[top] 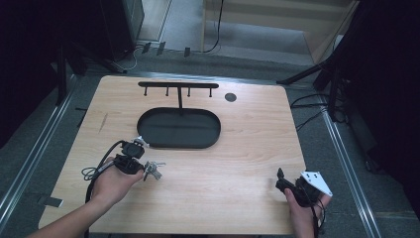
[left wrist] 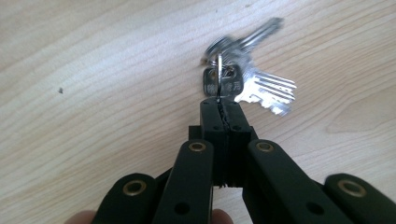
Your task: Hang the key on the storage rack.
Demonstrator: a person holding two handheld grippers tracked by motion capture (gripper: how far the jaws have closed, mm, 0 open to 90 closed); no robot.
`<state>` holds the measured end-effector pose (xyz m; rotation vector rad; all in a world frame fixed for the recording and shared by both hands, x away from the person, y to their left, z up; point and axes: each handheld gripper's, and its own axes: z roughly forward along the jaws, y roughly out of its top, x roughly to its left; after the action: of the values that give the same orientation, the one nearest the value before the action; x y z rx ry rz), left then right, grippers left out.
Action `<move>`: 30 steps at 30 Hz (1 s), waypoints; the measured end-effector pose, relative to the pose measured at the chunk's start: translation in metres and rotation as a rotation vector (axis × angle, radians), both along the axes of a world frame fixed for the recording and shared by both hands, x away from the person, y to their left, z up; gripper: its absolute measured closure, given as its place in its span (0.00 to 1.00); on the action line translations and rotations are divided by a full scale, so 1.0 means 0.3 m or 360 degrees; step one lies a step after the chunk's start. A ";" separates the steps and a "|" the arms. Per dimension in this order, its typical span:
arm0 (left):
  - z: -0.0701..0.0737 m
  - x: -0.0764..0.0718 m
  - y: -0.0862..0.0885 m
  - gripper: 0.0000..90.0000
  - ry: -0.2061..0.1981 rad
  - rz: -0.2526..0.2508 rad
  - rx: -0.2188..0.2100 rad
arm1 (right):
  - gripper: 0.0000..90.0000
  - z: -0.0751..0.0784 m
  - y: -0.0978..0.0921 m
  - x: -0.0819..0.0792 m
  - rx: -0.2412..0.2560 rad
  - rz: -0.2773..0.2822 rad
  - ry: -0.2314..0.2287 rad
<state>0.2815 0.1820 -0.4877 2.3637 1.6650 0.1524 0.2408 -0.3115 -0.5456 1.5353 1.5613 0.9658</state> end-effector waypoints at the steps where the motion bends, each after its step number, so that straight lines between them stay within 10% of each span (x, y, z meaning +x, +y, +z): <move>1: 0.004 0.000 0.002 1.00 -0.0003 -0.0009 0.0002 | 0.07 0.000 -0.001 0.000 -0.0001 0.0003 -0.0003; 11: 0.110 0.005 0.035 1.00 -0.0035 -0.0048 -0.0057 | 0.07 0.000 0.000 0.000 -0.0002 0.0000 -0.0002; 30: 0.410 0.137 0.089 1.00 0.0046 -0.0255 0.0077 | 0.07 0.000 -0.002 0.000 0.0000 0.0000 -0.0004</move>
<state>0.3226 0.2087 -0.3646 2.5342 1.4919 0.1307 0.2407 -0.3122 -0.5456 1.5337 1.5592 0.9676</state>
